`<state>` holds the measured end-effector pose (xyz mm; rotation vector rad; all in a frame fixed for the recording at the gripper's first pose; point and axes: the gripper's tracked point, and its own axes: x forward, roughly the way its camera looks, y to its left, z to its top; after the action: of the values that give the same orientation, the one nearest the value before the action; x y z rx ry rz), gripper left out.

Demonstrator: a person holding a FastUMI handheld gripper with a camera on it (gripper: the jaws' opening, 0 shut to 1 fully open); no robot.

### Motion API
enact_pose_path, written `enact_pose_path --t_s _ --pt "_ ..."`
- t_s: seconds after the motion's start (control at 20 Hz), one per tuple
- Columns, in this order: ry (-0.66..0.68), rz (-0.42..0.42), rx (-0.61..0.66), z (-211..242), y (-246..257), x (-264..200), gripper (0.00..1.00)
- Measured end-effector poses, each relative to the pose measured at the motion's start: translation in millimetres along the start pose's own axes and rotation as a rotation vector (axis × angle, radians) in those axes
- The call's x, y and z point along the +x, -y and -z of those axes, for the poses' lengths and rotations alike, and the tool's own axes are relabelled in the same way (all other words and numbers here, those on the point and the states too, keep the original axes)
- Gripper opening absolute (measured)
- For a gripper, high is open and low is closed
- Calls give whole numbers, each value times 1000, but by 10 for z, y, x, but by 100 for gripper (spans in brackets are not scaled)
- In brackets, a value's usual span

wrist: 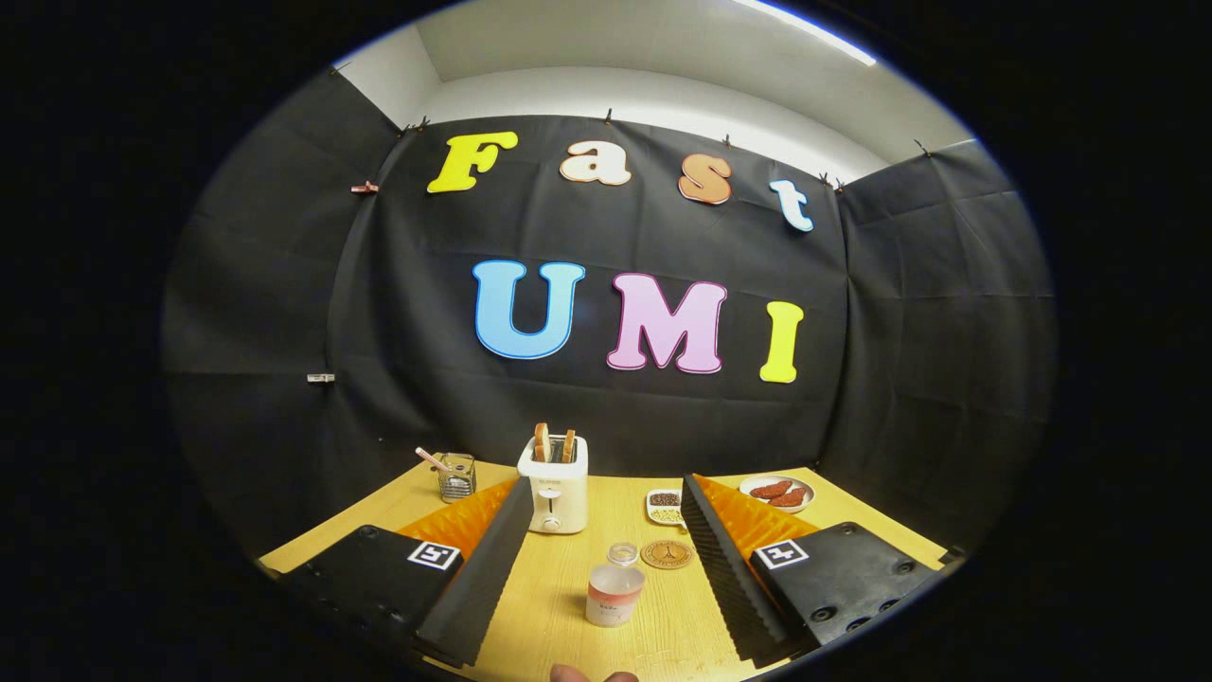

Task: Take the bottle from table, then pour the juice into the cup, finally place the bottle on the coaster

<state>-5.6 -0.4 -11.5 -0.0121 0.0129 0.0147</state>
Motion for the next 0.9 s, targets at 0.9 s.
enact_pose_path --t_s 0.9 --pt "-1 55 75 1700 96 402 97"
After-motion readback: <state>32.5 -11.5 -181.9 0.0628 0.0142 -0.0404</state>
